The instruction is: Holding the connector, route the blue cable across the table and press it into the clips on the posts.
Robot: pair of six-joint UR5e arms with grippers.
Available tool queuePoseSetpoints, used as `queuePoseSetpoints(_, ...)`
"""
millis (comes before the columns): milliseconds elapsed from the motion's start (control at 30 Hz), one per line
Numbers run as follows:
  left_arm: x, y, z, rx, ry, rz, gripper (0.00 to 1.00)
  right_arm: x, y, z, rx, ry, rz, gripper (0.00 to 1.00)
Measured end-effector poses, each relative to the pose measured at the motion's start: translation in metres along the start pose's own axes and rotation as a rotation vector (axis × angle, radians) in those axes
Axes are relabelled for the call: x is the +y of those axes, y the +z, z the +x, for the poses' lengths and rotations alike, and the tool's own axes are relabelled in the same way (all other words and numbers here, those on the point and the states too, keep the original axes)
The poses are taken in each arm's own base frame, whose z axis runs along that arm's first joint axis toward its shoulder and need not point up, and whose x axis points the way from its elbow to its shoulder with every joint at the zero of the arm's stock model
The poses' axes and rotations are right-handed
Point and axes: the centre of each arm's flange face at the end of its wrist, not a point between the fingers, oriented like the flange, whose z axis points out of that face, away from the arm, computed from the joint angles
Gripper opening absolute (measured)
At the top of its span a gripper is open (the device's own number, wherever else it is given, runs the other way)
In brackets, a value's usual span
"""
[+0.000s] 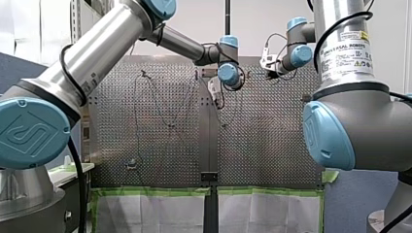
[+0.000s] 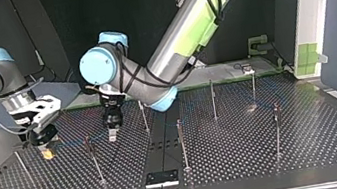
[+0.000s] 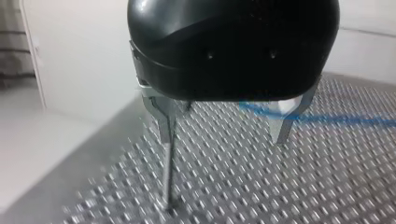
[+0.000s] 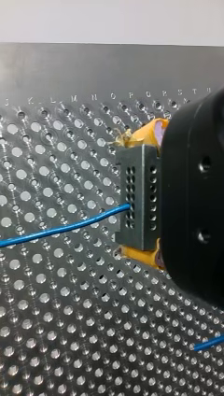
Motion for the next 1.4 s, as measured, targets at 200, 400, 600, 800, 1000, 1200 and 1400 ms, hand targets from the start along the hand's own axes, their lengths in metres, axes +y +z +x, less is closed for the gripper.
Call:
queuePoseSetpoints(200, -0.007, -0.017, -0.014, -0.005, -0.008, 0.052, 1.00, 0.000, 0.000, 0.000, -0.002, -0.001, 0.000, 0.00)
queuePoseSetpoints(400, -0.009, -0.042, -0.024, 0.020, 0.008, 0.054, 1.00, 0.000, -0.001, 0.000, -0.003, -0.001, 0.000, 0.00)
queuePoseSetpoints(600, -0.004, -0.067, -0.035, 0.043, 0.030, 0.025, 1.00, 0.000, -0.001, 0.000, -0.004, -0.001, 0.000, 0.00)
queuePoseSetpoints(800, 0.002, -0.081, -0.053, 0.005, 0.023, 0.024, 1.00, -0.001, -0.001, 0.000, -0.005, -0.002, 0.002, 0.00)
queuePoseSetpoints(1000, 0.012, -0.089, -0.069, -0.043, 0.023, 0.011, 1.00, -0.004, -0.001, -0.001, -0.006, -0.004, 0.005, 0.00)
queuePoseSetpoints(1200, 0.016, -0.101, -0.083, -0.086, -0.009, 0.020, 1.00, -0.005, -0.001, -0.001, -0.007, -0.004, 0.007, 0.00)
queuePoseSetpoints(1400, 0.015, -0.117, -0.095, -0.125, -0.058, 0.047, 1.00, -0.007, -0.001, -0.001, -0.007, -0.004, 0.009, 0.00)
